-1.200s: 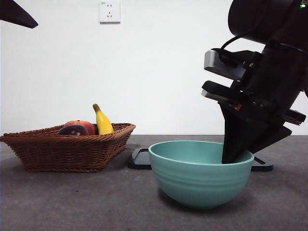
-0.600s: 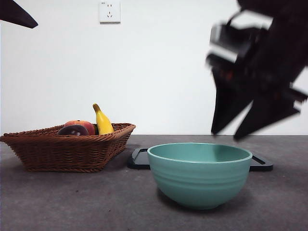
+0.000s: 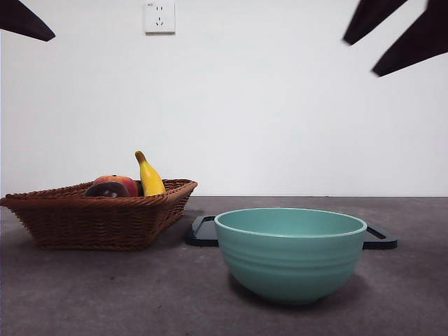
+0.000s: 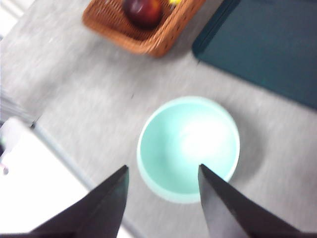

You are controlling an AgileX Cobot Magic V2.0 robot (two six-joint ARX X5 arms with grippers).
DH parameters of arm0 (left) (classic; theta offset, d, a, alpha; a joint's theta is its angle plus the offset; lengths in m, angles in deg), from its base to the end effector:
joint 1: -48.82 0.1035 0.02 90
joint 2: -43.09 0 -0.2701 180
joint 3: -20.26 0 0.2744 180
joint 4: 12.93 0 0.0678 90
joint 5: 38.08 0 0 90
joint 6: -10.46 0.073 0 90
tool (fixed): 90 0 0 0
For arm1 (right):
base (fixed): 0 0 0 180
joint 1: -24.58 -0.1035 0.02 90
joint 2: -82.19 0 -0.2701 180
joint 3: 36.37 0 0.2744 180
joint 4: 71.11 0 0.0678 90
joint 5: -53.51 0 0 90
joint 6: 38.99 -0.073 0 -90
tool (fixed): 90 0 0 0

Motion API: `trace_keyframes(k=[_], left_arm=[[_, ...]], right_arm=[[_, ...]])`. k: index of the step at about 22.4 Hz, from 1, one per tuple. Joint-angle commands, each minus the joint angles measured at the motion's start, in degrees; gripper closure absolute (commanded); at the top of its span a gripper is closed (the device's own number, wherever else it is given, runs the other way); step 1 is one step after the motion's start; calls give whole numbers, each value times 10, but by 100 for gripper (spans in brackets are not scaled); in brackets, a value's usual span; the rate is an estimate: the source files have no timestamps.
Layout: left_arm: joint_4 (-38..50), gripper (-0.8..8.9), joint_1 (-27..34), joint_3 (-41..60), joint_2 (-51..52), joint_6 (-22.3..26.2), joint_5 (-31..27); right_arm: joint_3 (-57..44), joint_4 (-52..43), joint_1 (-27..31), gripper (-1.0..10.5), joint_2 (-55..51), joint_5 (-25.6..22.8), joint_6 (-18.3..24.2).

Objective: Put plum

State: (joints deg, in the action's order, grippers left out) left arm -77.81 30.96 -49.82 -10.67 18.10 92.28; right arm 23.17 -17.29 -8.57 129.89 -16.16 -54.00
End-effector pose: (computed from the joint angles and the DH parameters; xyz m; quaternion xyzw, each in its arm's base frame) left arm 0.1810 -0.1080 0.3059 -0.0270 0.3729 -0.4693 0.8000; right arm 0.1603 0.1350 0.2684 0.0693 0.4078 0.3700 0.8319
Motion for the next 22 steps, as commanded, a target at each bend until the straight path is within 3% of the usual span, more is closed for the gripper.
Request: trace_keyframes(k=[1, 6, 22], left_arm=[[3, 411, -2, -8, -4, 6, 2], [-8, 411, -2, -8, -4, 7, 2], [-9, 412, -2, -8, -4, 7, 2]], right_arm=[[10, 35, -4, 723, -20, 14, 3], [10, 124, -4, 723, -57, 28, 9], [10, 120, -4, 723, -63, 21, 9]])
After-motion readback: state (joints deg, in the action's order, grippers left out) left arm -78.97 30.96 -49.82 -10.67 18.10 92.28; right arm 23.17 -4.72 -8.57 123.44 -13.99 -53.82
